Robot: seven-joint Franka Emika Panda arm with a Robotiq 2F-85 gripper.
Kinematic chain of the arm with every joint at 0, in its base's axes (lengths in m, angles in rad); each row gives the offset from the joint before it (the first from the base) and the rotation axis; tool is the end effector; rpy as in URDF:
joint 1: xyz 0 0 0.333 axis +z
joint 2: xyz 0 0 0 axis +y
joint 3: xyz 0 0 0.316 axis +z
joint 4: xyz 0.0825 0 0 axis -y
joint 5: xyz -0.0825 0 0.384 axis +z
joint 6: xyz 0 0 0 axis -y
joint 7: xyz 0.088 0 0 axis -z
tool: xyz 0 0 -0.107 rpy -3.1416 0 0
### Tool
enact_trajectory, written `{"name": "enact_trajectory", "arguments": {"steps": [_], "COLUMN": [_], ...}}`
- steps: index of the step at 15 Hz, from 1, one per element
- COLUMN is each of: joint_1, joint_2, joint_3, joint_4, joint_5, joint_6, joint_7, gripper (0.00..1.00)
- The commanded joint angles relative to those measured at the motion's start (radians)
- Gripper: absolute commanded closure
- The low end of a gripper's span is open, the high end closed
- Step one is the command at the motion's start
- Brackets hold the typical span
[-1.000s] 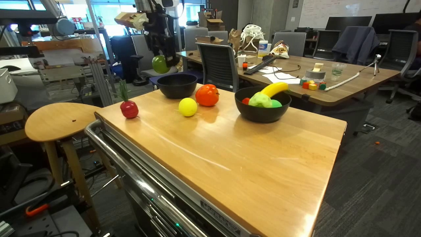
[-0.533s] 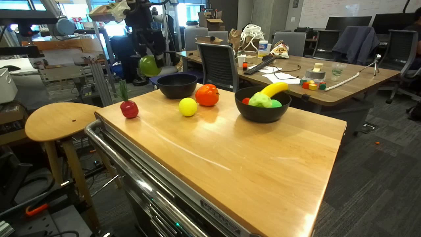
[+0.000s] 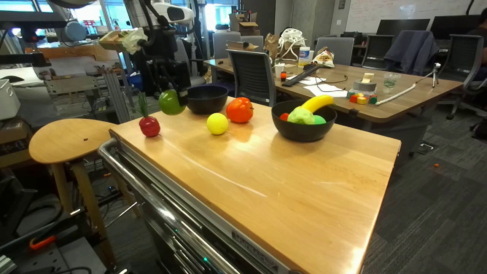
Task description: Take the plastic fruits and vegetables and place them on the table
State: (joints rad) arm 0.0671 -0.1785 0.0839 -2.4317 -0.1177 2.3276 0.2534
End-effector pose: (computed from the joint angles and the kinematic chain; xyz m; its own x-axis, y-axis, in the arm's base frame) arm 0.4659 0.0689 0.3801 0.9954 -0.0213 0.0932 -0.0293 -0.9959 0.0852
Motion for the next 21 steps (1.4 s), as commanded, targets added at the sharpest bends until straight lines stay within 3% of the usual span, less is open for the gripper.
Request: {"name": "enact_trajectory", "arguments": {"steps": [1,9,10,12,17,21], "joint_1": [-0.023,-0.036,-0.035,-0.035,-0.048,-0.066], "joint_2": [0.038,0.200,0.192,0.154,0.026,0.037], "joint_3": [-0.006,-0.030,-0.032,-0.034,-0.048,-0.113], "joint_4": [-0.033,-0.019,-0.019,-0.033,0.014,0.211], "joint_5": [0.000,-0.001,0.002,-0.002,0.036,0.217], "joint_6": [0.096,0.243,0.247,0.248,0.228,0.161], "joint_7": [0.004,0.024,0.018,0.006,-0.021,-0.076], "gripper": [0.51,0.51,0.15,0.00,0.00,0.00]}}
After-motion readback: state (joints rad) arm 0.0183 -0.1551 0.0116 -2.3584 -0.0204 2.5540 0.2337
